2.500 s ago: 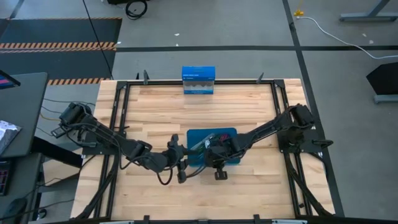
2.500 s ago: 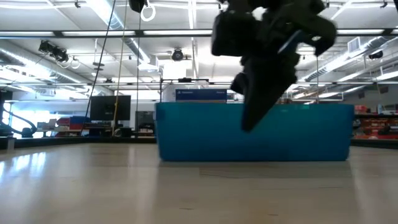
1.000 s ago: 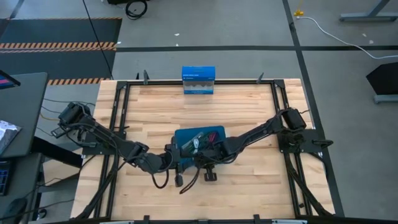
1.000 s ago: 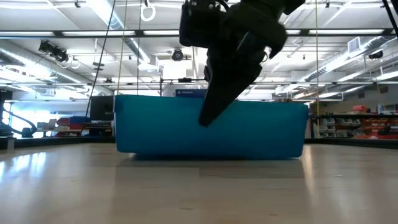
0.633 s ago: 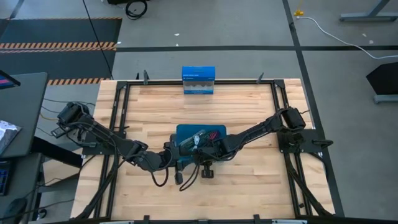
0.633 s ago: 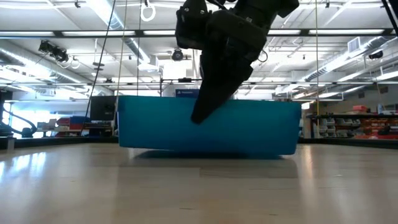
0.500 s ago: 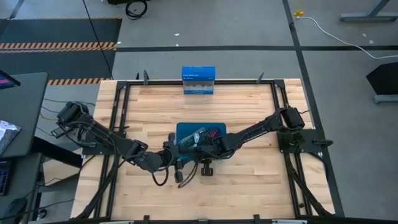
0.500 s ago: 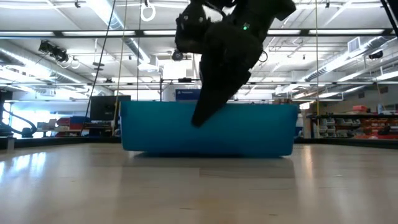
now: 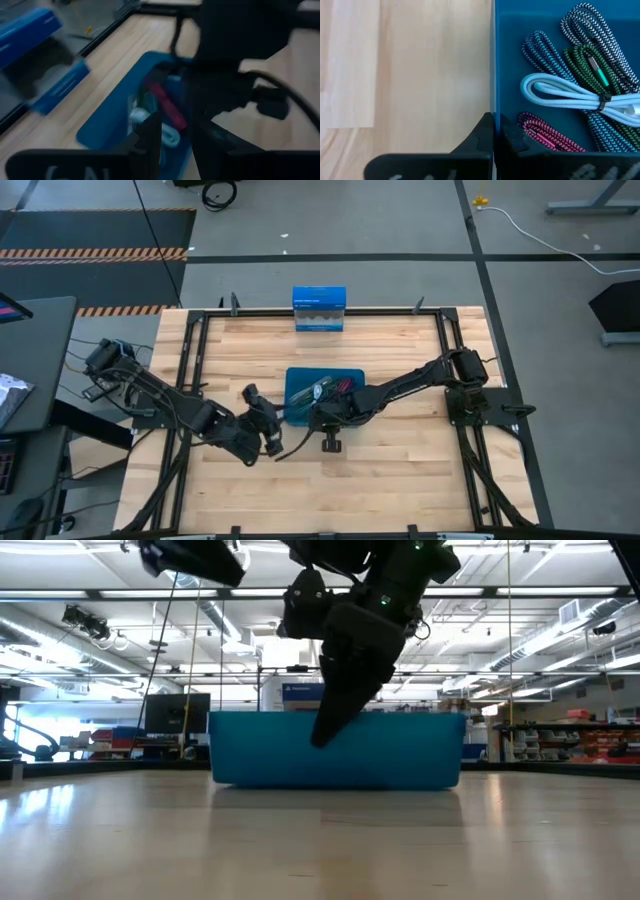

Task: Pick and place USB-C Cables
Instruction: Move the blue bin to the center of the table, then return to Home Position

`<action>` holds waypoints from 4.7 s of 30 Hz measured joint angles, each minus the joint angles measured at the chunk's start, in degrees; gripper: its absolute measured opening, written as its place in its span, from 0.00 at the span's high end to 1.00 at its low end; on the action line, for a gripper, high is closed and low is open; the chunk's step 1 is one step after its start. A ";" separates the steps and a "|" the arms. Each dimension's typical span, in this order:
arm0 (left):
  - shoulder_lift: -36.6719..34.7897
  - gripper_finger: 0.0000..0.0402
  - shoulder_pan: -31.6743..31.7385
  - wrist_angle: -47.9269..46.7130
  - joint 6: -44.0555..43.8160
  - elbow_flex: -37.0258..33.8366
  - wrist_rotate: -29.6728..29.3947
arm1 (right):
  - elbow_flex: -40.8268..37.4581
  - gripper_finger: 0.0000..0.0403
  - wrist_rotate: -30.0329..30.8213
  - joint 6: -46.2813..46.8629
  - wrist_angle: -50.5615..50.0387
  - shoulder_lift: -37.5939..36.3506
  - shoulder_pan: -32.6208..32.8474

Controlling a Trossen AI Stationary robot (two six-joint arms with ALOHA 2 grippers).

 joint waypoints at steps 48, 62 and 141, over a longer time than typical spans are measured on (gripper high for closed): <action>-0.57 0.74 -0.09 -10.76 -10.08 0.00 0.10 | -0.17 0.79 -1.03 -1.03 1.20 -0.15 -2.03; -0.57 0.74 -0.09 -10.78 -9.73 0.00 0.11 | -0.17 0.60 -0.99 -1.60 2.30 -1.06 -0.97; -65.30 1.00 20.02 46.68 23.28 -56.39 39.96 | -65.99 0.99 0.50 3.99 12.07 -110.42 4.73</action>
